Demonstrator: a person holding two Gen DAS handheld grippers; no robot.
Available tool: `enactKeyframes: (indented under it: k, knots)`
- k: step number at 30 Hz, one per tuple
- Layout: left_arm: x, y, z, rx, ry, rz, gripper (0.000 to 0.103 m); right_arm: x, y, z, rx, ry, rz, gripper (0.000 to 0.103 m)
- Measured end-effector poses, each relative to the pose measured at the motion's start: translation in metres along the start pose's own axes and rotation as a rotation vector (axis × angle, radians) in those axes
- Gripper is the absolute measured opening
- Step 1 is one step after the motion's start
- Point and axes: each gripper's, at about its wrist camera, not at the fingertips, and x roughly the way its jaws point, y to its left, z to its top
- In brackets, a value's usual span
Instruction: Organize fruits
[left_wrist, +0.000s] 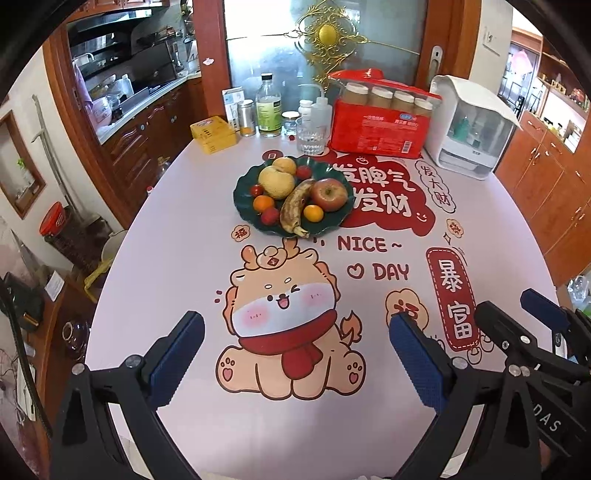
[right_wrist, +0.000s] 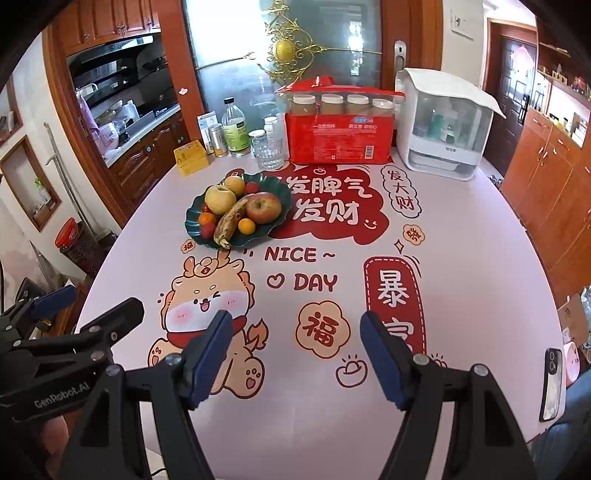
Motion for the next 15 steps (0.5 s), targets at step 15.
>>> enactKeyframes:
  k: [15]
  knots:
    - [-0.0012,0.0009,-0.0005,-0.007,-0.005,0.014,0.1,-0.0015,0.0019,0.0006,-0.007,-0.014,0.018,0.072]
